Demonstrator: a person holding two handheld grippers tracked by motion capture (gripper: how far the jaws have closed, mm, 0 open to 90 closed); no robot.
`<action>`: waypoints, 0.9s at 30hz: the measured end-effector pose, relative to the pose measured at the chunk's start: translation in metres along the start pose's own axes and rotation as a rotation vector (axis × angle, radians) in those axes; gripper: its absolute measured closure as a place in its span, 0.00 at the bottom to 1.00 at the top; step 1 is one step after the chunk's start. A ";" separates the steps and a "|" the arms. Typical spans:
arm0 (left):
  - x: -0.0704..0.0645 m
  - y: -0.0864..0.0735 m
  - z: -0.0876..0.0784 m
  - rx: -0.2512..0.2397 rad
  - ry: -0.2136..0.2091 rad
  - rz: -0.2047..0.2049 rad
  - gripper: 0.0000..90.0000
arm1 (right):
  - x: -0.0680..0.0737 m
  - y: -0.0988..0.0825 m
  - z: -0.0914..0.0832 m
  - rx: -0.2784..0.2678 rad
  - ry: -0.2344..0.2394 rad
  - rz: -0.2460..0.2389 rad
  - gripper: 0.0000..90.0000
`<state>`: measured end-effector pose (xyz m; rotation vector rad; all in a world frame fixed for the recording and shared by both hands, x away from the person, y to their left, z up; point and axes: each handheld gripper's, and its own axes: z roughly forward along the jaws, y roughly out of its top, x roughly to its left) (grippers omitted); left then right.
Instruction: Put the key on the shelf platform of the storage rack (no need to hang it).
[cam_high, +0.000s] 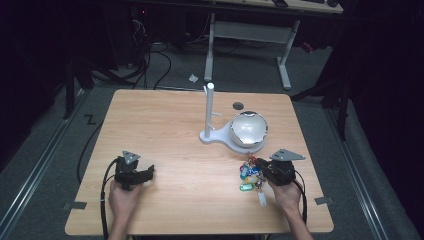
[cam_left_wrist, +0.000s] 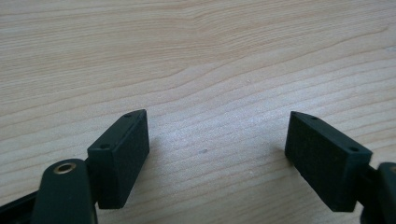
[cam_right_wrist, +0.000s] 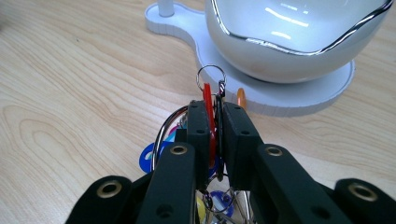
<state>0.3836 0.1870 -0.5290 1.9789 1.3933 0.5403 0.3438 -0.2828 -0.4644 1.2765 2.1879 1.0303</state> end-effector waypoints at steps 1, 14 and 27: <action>0.000 0.000 0.000 0.000 0.000 0.000 0.25 | 0.000 0.001 -0.002 -0.005 -0.001 -0.002 0.92; 0.000 0.000 0.000 0.000 0.000 0.000 0.25 | -0.006 0.016 -0.027 -0.049 -0.019 -0.021 0.92; 0.000 0.000 0.000 0.000 0.000 0.000 0.25 | -0.014 0.030 -0.042 -0.039 -0.023 -0.023 0.92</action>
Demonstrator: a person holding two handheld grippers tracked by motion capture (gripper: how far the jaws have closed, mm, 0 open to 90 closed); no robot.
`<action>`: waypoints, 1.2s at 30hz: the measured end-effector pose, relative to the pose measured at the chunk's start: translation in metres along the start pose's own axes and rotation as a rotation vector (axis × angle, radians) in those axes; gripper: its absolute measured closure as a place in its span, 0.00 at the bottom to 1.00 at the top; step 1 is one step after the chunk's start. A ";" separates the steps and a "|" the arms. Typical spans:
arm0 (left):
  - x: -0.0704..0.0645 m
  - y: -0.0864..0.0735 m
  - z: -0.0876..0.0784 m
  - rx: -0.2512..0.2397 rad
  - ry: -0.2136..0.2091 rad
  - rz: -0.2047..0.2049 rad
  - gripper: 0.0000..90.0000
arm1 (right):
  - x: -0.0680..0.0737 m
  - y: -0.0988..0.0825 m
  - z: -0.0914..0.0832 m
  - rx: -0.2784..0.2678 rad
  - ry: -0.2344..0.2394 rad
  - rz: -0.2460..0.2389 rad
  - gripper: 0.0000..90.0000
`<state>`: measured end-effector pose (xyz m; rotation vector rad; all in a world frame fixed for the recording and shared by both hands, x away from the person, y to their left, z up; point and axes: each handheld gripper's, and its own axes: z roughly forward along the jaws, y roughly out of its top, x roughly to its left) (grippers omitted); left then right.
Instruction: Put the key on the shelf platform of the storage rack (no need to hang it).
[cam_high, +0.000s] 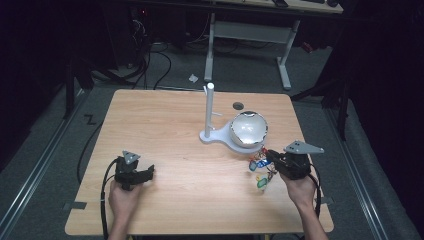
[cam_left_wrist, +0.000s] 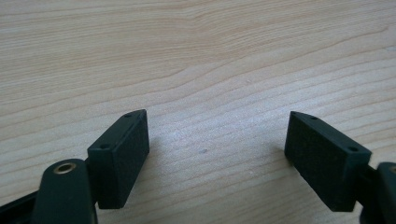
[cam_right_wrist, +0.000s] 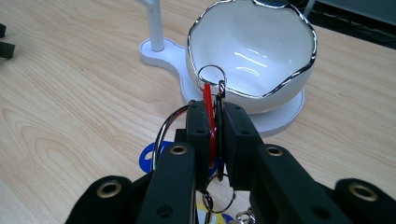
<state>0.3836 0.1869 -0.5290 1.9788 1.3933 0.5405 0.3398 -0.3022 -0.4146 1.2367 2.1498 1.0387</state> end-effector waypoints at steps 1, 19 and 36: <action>0.000 0.000 0.000 0.000 0.000 0.000 0.25 | 0.000 0.000 0.000 0.000 0.000 0.000 0.92; 0.000 0.000 0.000 0.000 0.000 0.000 0.25 | -0.005 0.033 -0.018 -0.037 0.023 -0.036 0.92; 0.000 0.000 0.000 0.000 -0.002 0.000 0.25 | -0.017 0.066 -0.023 -0.084 0.046 -0.024 0.92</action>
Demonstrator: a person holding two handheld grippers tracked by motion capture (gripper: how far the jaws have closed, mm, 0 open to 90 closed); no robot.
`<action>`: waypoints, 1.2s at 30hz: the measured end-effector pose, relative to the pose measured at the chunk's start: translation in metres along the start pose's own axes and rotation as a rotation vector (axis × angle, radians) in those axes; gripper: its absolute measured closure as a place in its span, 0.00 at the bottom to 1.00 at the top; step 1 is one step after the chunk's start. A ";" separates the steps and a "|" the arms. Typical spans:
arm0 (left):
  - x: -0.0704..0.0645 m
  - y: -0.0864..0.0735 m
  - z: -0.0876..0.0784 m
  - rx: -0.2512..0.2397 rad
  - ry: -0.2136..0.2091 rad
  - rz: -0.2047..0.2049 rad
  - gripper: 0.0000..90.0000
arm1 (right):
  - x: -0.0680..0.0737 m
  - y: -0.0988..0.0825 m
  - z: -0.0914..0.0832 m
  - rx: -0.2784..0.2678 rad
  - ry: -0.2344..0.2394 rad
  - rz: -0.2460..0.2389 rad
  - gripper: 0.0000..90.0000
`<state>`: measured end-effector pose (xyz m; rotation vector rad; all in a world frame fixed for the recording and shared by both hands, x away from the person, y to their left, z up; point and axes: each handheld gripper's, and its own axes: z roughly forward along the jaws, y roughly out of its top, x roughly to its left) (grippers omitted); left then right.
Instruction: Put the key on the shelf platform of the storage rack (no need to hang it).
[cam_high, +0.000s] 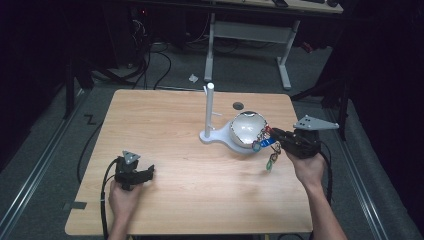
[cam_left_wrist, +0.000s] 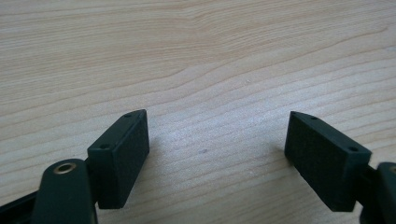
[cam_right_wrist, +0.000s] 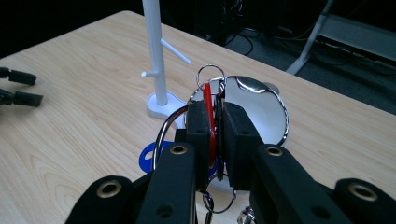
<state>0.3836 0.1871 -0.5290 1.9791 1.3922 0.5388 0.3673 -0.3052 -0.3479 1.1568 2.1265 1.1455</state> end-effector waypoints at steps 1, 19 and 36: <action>0.000 0.000 0.000 0.000 0.000 0.000 0.25 | 0.000 0.000 0.000 0.000 0.000 0.000 0.92; 0.000 0.000 0.000 0.000 0.000 0.000 0.25 | -0.004 0.039 0.008 -0.010 0.014 -0.035 0.92; 0.000 0.000 0.000 0.000 -0.001 0.000 0.25 | -0.008 0.062 0.028 -0.009 0.019 -0.047 0.92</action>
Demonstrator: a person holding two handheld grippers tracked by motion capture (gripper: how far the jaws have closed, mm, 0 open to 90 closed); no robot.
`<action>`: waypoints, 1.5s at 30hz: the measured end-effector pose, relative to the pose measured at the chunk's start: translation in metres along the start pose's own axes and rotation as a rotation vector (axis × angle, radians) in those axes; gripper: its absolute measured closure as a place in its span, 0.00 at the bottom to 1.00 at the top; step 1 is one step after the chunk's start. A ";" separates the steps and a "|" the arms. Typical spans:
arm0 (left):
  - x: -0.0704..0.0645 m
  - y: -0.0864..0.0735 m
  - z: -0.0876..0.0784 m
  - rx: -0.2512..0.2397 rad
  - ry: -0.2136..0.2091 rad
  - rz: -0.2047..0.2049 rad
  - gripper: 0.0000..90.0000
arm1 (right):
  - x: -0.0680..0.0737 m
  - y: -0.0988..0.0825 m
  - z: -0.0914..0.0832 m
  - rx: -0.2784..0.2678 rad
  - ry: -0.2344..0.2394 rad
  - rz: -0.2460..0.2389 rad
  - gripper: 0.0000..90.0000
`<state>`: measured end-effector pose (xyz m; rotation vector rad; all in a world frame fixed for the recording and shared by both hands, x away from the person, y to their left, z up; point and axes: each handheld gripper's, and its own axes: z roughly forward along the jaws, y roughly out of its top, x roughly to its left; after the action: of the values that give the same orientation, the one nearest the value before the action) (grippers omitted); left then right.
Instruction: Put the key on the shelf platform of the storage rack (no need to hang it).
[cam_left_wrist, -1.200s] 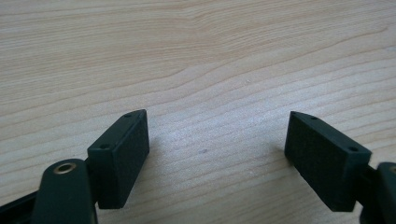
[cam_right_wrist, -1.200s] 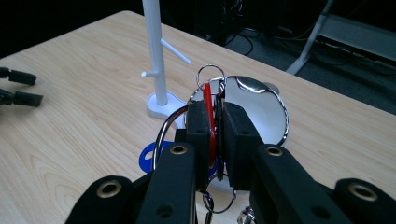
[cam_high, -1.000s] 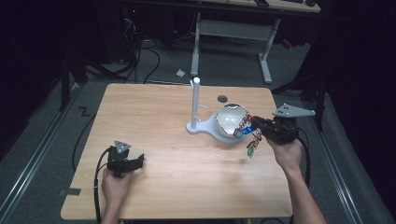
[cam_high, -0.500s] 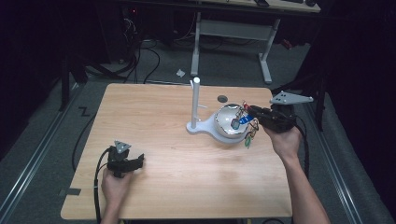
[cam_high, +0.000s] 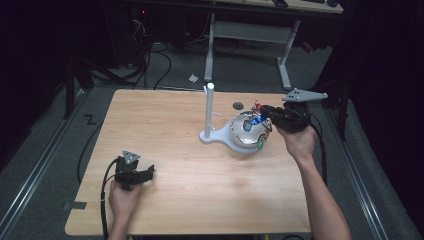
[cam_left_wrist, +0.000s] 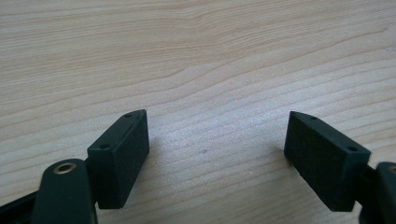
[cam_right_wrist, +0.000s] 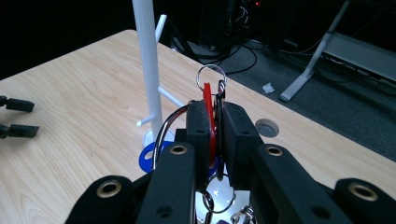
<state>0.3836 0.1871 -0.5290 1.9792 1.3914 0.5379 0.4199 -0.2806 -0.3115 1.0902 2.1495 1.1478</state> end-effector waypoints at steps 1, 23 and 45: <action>0.000 0.000 0.000 0.000 0.000 0.000 0.25 | 0.000 0.000 0.000 0.000 0.000 0.000 0.92; 0.000 0.000 0.000 0.000 0.001 0.000 0.25 | -0.014 -0.002 0.036 0.012 -0.035 0.047 0.92; 0.000 0.000 0.000 0.000 -0.002 -0.002 0.25 | -0.021 -0.012 0.065 0.042 -0.076 0.060 0.92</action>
<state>0.3836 0.1874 -0.5289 1.9778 1.3918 0.5356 0.4721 -0.2714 -0.3560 1.2054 2.1042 1.0737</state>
